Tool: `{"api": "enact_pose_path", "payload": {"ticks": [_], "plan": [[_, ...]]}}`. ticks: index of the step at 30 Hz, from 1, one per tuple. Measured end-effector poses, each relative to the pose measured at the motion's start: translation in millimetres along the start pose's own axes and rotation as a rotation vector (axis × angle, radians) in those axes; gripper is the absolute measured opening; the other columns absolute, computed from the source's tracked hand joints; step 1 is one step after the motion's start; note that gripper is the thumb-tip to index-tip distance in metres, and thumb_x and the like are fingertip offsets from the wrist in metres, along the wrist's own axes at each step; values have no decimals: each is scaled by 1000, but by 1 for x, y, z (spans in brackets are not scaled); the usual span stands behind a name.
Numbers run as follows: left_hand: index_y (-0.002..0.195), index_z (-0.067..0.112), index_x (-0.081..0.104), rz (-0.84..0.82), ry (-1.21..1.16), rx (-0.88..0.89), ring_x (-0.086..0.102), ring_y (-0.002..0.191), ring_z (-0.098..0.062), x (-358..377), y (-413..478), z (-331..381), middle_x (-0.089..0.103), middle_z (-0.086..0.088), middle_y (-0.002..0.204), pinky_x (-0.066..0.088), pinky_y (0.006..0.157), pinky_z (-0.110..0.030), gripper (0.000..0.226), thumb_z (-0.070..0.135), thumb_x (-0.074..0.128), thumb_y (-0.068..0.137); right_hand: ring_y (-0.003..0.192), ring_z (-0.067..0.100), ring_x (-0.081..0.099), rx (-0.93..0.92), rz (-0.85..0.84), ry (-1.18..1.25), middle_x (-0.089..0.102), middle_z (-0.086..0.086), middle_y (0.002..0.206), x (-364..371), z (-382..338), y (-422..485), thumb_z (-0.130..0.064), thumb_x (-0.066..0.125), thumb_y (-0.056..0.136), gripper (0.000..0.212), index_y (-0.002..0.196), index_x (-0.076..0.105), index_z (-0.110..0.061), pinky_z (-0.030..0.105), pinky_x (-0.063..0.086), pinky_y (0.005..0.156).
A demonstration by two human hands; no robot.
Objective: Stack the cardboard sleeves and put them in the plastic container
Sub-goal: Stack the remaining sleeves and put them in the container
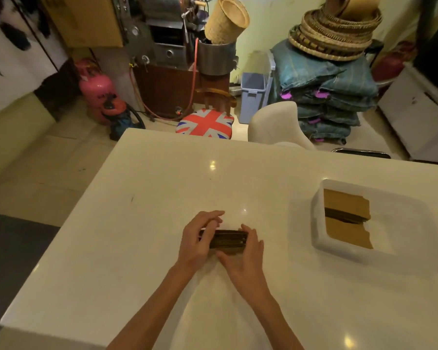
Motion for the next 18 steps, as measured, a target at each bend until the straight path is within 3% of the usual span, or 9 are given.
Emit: {"api": "enact_pose_path", "payload": {"ticks": [2, 3, 6, 9, 13, 15, 18], "plan": [[98, 16, 71, 322, -102, -166, 64, 73, -17, -7, -6, -10, 65, 2, 75, 52, 66, -32, 31, 28, 42, 98, 127, -5, 33, 49, 23, 49, 50, -11, 129, 4, -2, 2, -66, 54, 79, 72, 139, 34, -30, 48, 19, 120], [92, 17, 69, 424, -95, -235, 61, 64, -15, -7, -9, -16, 63, 2, 67, 50, 61, -31, 31, 24, 40, 98, 120, -13, 34, 55, 60, 88, 52, -14, 123, 2, -6, 3, -68, 48, 82, 63, 133, 40, -32, 48, 20, 119], [85, 18, 67, 550, -129, -329, 56, 57, -14, -5, -13, -21, 58, -2, 57, 48, 64, -26, 34, 25, 36, 99, 108, -5, 47, 141, 245, 325, 56, -19, 104, -2, -5, 3, -61, 44, 92, 30, 107, 56, -37, 46, 40, 107], [89, 16, 66, 579, -163, -309, 59, 63, -19, -13, -22, -26, 62, -9, 63, 48, 69, -22, 37, 34, 36, 99, 110, 6, 58, 185, 427, 489, 62, -16, 108, -4, -1, 2, -44, 53, 96, 8, 98, 61, -42, 45, 47, 102], [97, 21, 65, 451, -147, -272, 64, 73, -19, 0, -31, -22, 66, -1, 76, 52, 67, -26, 30, 38, 40, 99, 100, 6, 63, 151, 472, 510, 66, -14, 104, 1, -12, -1, -23, 54, 99, 12, 105, 61, -31, 38, 55, 91], [97, 24, 65, 430, -76, -297, 66, 79, -14, 4, -29, -24, 67, 6, 82, 53, 70, -23, 18, 28, 47, 100, 98, 5, 62, 145, 478, 481, 64, -16, 103, 0, -13, 0, -23, 56, 97, 13, 105, 59, -32, 36, 55, 89], [107, 27, 61, 429, 6, -359, 67, 91, -11, -2, -22, -35, 68, 11, 100, 56, 76, -28, 13, 24, 50, 101, 112, -1, 56, 145, 489, 461, 60, -21, 115, -6, -6, 1, -29, 61, 95, 22, 116, 57, -34, 27, 49, 99]]}}
Point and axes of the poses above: each hand's wrist, its own y-axis towards the middle knuckle, its own x-axis out of the palm, z = x × y, the point moved 8 cm from there along y, towards the middle knuckle
